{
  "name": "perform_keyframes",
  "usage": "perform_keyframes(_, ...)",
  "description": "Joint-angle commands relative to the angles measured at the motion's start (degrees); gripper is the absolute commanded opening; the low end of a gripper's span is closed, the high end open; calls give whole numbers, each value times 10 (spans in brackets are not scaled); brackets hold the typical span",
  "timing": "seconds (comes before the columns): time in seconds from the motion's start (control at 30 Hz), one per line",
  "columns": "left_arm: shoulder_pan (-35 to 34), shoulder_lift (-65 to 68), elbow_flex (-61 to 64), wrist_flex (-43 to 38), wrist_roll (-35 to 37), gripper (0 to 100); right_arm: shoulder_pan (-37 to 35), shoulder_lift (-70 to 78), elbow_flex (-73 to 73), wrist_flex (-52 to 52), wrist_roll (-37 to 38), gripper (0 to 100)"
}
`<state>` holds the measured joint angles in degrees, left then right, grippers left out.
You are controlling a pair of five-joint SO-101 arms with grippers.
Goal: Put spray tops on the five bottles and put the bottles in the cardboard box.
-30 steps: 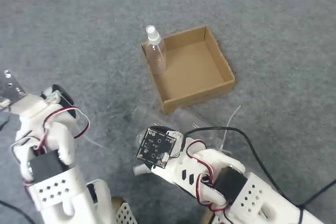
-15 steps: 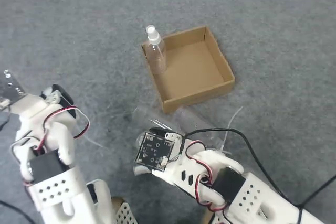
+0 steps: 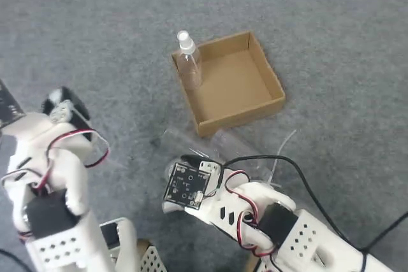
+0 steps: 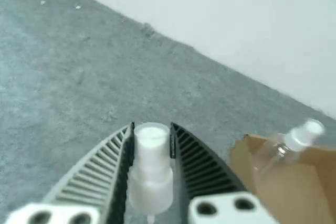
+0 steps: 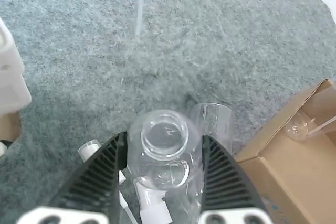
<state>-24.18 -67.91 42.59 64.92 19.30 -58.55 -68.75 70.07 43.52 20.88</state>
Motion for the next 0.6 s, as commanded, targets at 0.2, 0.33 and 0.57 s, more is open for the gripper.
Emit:
perform_keyframes(0.2, 94, -16, -76, 38, 56, 11, 2, -8, -7, -23, -18, 17)
perform_keyframes(0.33, 112, -16, -102, 38, 58, 11, 2, -12, -7, -23, -18, 17)
perform_keyframes(0.57, 145, -17, -123, 38, 58, 11, 22, -13, -11, -23, -18, 17)
